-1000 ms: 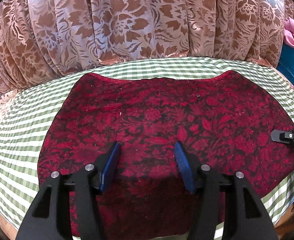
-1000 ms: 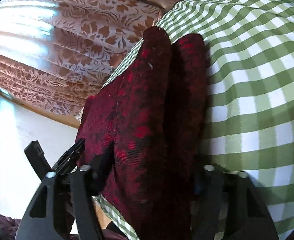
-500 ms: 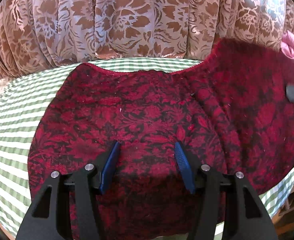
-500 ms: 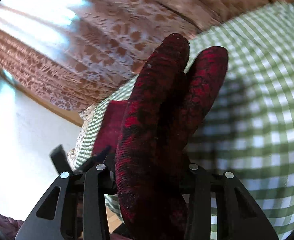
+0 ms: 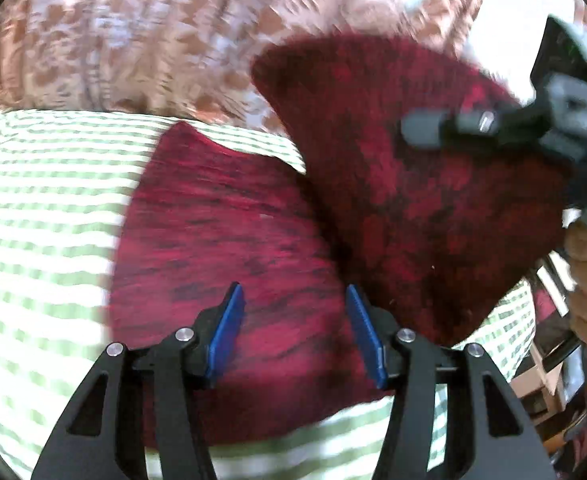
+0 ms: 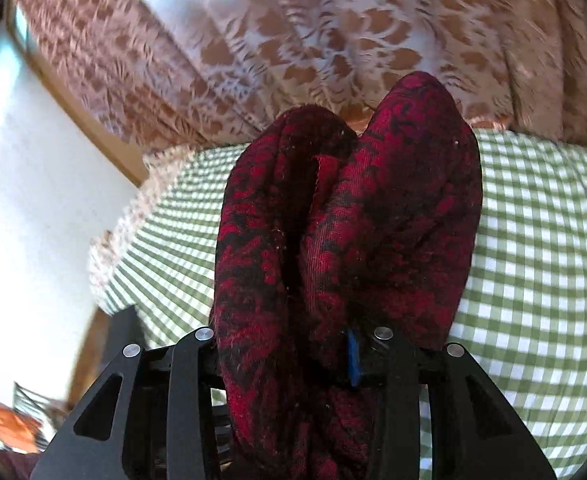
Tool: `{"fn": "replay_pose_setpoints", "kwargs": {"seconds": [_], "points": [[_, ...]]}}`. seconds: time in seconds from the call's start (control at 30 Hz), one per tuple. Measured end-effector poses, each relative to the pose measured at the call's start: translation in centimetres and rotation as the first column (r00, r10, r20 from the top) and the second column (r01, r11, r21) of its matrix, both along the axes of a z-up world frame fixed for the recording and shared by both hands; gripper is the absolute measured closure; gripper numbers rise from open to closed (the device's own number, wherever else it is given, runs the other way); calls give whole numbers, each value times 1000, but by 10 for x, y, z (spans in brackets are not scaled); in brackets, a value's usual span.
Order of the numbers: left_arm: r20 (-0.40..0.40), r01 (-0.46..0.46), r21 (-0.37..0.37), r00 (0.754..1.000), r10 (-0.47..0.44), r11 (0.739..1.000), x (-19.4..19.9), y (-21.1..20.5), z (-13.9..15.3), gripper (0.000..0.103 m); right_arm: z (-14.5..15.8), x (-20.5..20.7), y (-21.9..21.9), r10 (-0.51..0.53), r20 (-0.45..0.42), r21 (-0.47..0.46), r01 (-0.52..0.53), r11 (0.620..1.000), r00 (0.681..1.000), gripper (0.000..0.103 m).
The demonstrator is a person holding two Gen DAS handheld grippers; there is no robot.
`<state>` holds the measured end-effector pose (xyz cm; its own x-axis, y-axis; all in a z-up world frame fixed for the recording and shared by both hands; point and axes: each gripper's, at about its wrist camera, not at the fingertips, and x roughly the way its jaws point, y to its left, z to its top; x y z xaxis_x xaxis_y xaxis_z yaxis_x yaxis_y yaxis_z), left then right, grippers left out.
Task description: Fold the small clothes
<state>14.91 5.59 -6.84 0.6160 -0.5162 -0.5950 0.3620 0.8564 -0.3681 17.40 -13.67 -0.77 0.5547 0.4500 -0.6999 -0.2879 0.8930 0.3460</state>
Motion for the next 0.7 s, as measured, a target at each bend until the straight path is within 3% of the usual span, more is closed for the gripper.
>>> {"fn": "replay_pose_setpoints", "kwargs": {"seconds": [0.17,0.33,0.43,0.5,0.53,0.7], "points": [[-50,-100,-122,994,95,987,-8,89,3,51,-4,-5,50,1,50,-148,7,989,999,66],[-90,-177,-293,984,157,940,5,155,15,51,-39,-17,119,80,99,-312,-46,949,992,62],[-88,-145,-361,989,121,921,18,165,24,51,-69,-26,151,139,135,-416,-71,907,981,58],[-92,-101,-400,993,69,911,27,164,30,47,-80,-39,165,195,203,-487,-74,871,960,45],[-94,-83,-403,994,49,912,33,160,32,46,-82,-43,167,205,217,-499,-72,863,954,44],[-153,18,-372,985,-80,928,77,116,38,41,-81,-53,156,252,280,-457,-102,883,926,27]]}}
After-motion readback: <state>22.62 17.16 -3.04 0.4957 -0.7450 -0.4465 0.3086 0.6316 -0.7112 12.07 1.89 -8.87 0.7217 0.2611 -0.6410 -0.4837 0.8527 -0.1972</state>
